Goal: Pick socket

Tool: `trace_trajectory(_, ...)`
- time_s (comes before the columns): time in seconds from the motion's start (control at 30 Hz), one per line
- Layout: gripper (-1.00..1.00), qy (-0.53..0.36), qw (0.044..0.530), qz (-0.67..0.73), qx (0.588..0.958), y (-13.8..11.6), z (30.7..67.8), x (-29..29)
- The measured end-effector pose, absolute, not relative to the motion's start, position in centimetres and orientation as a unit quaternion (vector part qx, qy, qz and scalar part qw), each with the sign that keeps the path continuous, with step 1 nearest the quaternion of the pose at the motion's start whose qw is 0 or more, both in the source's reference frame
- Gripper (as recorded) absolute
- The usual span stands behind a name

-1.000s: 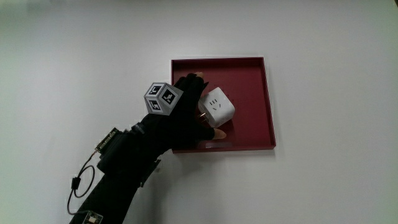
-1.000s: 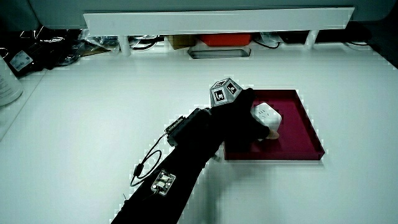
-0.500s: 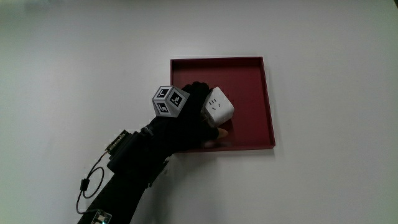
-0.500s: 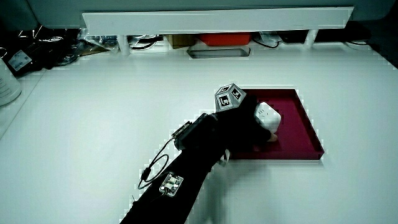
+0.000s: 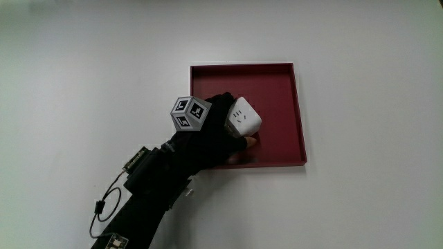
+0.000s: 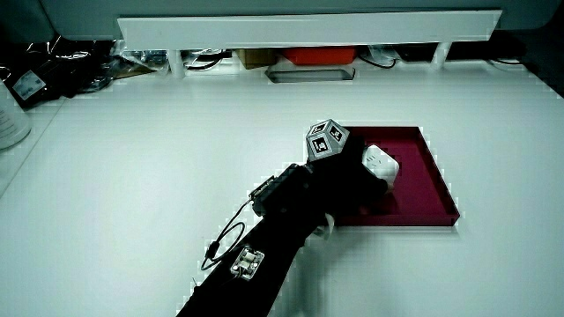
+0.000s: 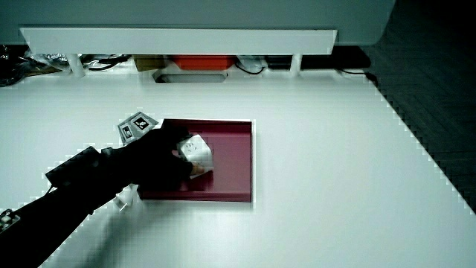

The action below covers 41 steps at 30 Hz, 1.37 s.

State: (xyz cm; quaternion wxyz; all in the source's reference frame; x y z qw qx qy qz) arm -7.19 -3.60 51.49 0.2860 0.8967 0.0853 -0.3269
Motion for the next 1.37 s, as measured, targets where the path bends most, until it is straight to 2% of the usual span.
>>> trace_trajectory(0.2,1.0,0.085,0.264,-0.33,0.902,-3.3,51.5,-7.3)
trace_trajectory(0.47,1.0,0.095,0.246,-0.334,0.905,-3.3,50.9,-7.6)
trace_trajectory(0.7,1.0,0.117,0.221,-0.343,0.905,-3.3,48.0,-8.3)
trace_trajectory(0.77,1.0,0.137,0.198,-0.349,0.906,-3.2,47.4,-8.8)
trace_trajectory(0.83,1.0,0.129,0.202,-0.378,0.894,-2.9,47.0,-9.6)
trace_trajectory(1.03,1.0,0.155,0.17,-0.376,0.898,-2.0,44.2,-11.5)
trace_trajectory(1.1,1.0,0.161,0.155,-0.403,0.887,-1.8,43.8,-12.2)
trace_trajectory(1.13,1.0,0.178,0.137,-0.388,0.894,-1.7,42.9,-12.4)
trace_trajectory(1.2,1.0,0.169,0.148,-0.404,0.887,-1.4,42.6,-13.1)
trace_trajectory(1.23,1.0,0.189,0.123,-0.374,0.9,-1.2,41.7,-13.4)
trace_trajectory(1.27,1.0,0.183,0.128,-0.381,0.897,-1.0,41.7,-13.8)
trace_trajectory(1.3,1.0,0.206,0.098,-0.391,0.892,-0.8,41.3,-14.1)
trace_trajectory(1.33,1.0,0.216,0.084,-0.374,0.898,-0.7,40.6,-14.4)
trace_trajectory(1.37,1.0,0.22,0.079,-0.395,0.888,-0.4,40.6,-14.8)
